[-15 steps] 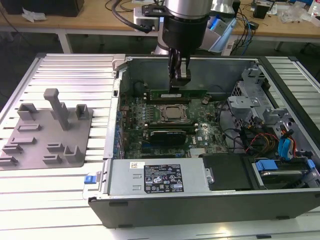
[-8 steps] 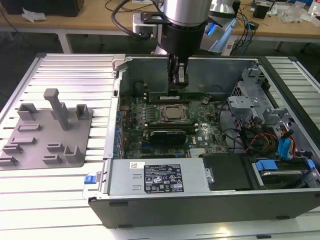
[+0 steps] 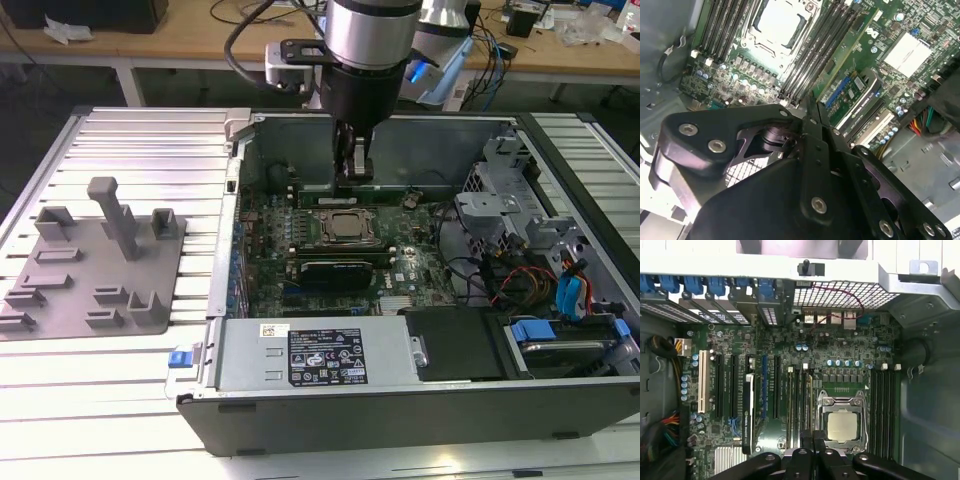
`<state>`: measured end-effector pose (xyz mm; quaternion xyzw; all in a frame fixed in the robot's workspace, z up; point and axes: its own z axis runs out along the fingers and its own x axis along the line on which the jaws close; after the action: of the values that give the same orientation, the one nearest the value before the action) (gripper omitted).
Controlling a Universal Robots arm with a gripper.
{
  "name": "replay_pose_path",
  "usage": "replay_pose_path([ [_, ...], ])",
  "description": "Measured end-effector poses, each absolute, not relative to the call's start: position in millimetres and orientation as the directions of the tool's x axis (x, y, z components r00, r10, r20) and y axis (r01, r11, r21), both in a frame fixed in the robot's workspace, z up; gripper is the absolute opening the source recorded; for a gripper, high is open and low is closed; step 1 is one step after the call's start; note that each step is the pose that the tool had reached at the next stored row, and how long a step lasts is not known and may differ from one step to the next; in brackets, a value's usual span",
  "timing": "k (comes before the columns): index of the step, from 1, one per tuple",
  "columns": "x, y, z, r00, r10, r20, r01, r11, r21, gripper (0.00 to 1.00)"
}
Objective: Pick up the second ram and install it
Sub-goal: 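Pick up the second ram and move it above second insertion slot, then insert the second ram into the second slot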
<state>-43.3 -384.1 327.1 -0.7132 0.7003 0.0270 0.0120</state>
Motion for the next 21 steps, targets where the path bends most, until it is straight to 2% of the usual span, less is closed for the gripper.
replay_pose_path([
  [9, -43.3, -383.4, 302.4, 0.018, -0.998, -0.056, -1.000, -0.019, 0.021, 0.09],
  [21, -43.3, -383.3, 302.0, 0.018, -0.998, -0.056, -1.000, -0.019, 0.021, 0.09],
])
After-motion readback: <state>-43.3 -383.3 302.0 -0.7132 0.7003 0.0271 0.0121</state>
